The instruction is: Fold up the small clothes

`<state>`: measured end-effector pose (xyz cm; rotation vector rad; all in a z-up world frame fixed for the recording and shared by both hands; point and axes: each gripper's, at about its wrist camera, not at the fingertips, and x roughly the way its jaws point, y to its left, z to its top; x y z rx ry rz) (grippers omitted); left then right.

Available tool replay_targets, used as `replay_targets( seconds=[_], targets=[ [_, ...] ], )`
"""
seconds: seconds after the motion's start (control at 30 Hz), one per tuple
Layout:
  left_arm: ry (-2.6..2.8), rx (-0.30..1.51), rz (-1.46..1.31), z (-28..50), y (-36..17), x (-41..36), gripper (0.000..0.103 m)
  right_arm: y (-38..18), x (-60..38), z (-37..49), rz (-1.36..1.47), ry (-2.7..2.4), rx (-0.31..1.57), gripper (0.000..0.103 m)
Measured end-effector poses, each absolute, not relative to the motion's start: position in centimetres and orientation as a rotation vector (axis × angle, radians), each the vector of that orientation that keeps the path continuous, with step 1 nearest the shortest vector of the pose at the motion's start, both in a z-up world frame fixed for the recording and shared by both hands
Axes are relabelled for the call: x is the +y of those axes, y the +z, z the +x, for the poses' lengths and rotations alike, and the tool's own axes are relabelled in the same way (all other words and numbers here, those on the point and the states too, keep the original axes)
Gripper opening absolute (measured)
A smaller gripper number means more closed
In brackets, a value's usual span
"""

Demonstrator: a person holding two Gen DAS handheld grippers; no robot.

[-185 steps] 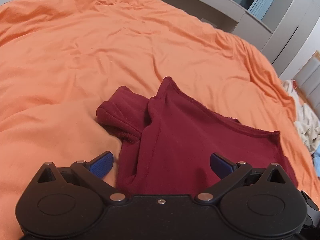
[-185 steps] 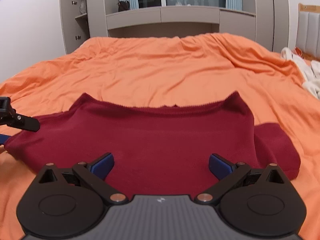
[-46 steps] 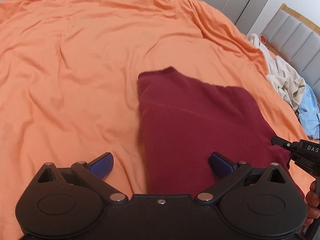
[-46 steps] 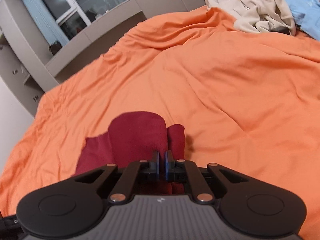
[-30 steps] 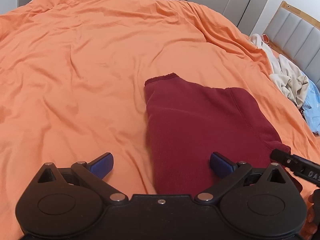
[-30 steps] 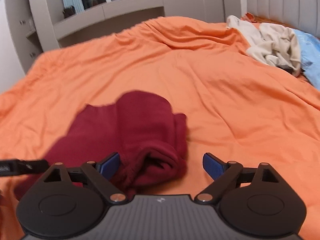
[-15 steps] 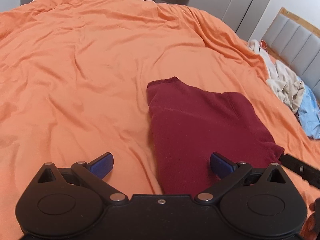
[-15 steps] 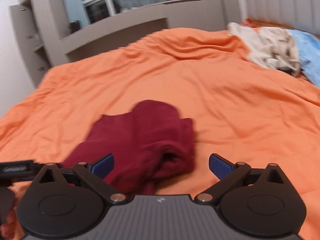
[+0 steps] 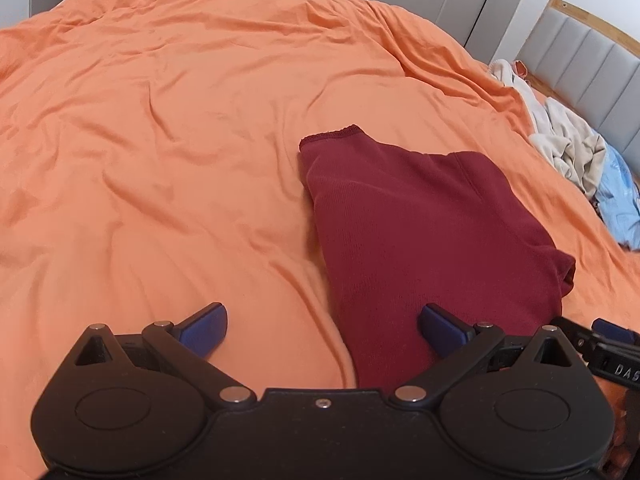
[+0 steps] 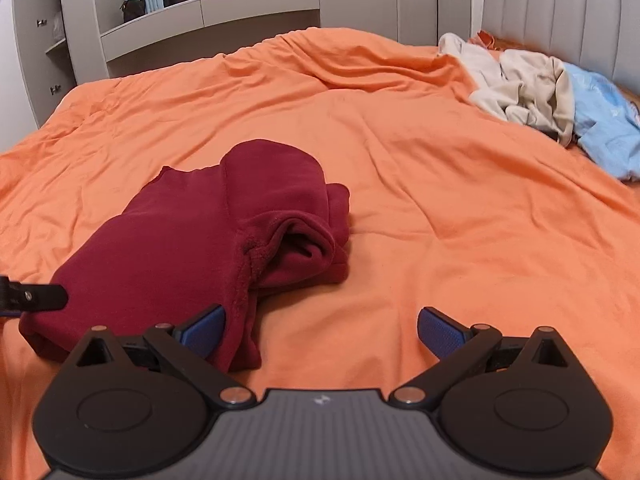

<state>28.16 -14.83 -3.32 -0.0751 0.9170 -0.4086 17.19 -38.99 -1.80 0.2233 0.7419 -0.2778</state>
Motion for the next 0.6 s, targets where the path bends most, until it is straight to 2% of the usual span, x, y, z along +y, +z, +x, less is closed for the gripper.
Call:
replay_targets(
  seconds=[0.37, 0.57, 0.6],
  targets=[
    [-0.392, 0.921, -0.114, 29.5, -2.4, -15.3, 0.103, 0.5, -44.4, 18.6, 0.490, -0.156, 0.622, 0.102],
    [-0.392, 0.912, -0.118, 31.7, -1.8, -16.0, 0.103, -1.0, -48.2, 23.9, 0.607, -0.142, 0.673, 0.069],
    [-0.390, 0.913, -0.120, 32.1, -1.7, -16.0, 0.103, -1.3, -48.4, 24.6, 0.615, -0.145, 0.683, 0.060]
  ],
)
